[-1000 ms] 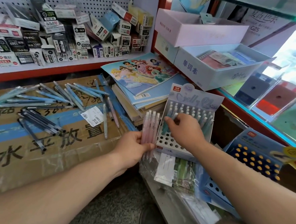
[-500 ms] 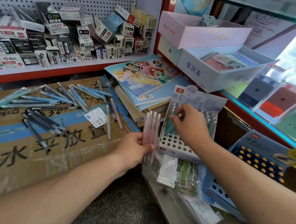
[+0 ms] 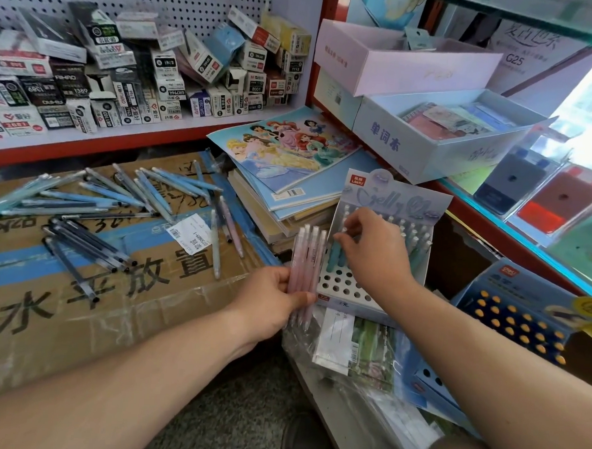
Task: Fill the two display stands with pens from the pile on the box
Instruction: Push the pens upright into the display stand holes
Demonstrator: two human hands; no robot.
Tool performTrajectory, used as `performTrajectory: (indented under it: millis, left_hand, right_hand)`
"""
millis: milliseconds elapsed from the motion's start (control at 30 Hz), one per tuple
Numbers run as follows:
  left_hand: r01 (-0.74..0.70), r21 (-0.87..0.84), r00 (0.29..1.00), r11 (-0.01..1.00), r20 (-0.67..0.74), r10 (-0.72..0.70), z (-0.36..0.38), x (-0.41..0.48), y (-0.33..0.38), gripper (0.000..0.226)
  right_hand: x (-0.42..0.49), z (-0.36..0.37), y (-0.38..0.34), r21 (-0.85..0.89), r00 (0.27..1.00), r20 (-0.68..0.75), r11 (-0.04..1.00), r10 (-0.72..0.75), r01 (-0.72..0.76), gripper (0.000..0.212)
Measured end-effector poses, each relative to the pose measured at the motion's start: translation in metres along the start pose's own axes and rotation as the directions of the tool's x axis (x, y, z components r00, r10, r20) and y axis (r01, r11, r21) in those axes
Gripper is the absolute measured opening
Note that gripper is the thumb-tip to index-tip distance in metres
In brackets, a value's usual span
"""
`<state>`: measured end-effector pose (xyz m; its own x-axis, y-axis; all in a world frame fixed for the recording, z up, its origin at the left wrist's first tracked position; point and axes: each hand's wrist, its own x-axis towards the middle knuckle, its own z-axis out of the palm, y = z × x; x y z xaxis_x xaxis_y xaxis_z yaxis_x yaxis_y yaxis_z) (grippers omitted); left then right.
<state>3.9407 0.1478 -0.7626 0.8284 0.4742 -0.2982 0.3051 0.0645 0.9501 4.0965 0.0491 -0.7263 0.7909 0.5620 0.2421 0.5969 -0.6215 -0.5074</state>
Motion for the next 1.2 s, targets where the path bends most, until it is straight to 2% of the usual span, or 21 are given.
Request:
performTrajectory:
  millis: [133, 233, 333, 467, 567, 700, 767, 1067, 1200]
  left_hand:
    - [0.006, 0.009, 1.000, 1.000, 0.011, -0.006, 0.001, 0.000, 0.000, 0.020]
    - [0.007, -0.016, 1.000, 1.000, 0.026, -0.006, 0.002, -0.001, 0.002, 0.019]
    - [0.009, -0.061, 0.998, 0.998, 0.059, -0.006, 0.004, -0.002, 0.005, 0.019]
    - [0.000, -0.102, 0.995, 0.995, 0.096, 0.010, 0.006, -0.001, 0.005, 0.021]
    - [-0.027, -0.090, 0.999, 0.996, 0.030, 0.030, 0.005, 0.000, 0.004, 0.018]
    - [-0.035, -0.076, 0.998, 0.997, -0.056, 0.031, 0.000, 0.003, 0.002, 0.015]
    - [-0.026, -0.067, 0.998, 0.997, -0.055, 0.022, 0.000, 0.003, 0.001, 0.017]
    - [-0.021, -0.059, 0.999, 0.998, -0.025, 0.020, 0.007, 0.003, 0.000, 0.018]
    - [-0.025, -0.020, 1.000, 0.999, -0.019, 0.025, 0.007, 0.004, -0.003, 0.018]
  right_hand:
    - [-0.002, -0.005, 0.002, -0.035, 1.000, 0.012, 0.999, -0.001, 0.001, 0.024]
    - [-0.008, -0.011, -0.005, 0.204, 0.999, 0.007, 0.978, 0.049, -0.049, 0.025]
    - [-0.014, -0.013, -0.015, 0.451, 0.984, 0.165, 0.882, 0.070, -0.138, 0.017]
    - [-0.017, -0.016, -0.010, 0.590, 0.943, 0.330, 0.770, 0.045, -0.243, 0.013]
    - [-0.016, -0.024, -0.004, 0.589, 0.958, 0.280, 0.778, 0.057, -0.219, 0.011]
    - [-0.009, -0.037, 0.007, 0.514, 0.992, 0.026, 0.850, 0.121, -0.117, 0.008]
    - [-0.008, -0.038, 0.012, 0.458, 0.991, -0.035, 0.883, 0.133, -0.102, 0.006]
    - [-0.010, -0.030, 0.018, 0.363, 0.995, -0.028, 0.929, 0.091, -0.075, 0.003]
    - [-0.008, -0.029, 0.016, 0.343, 0.996, -0.034, 0.937, 0.081, -0.065, 0.008]
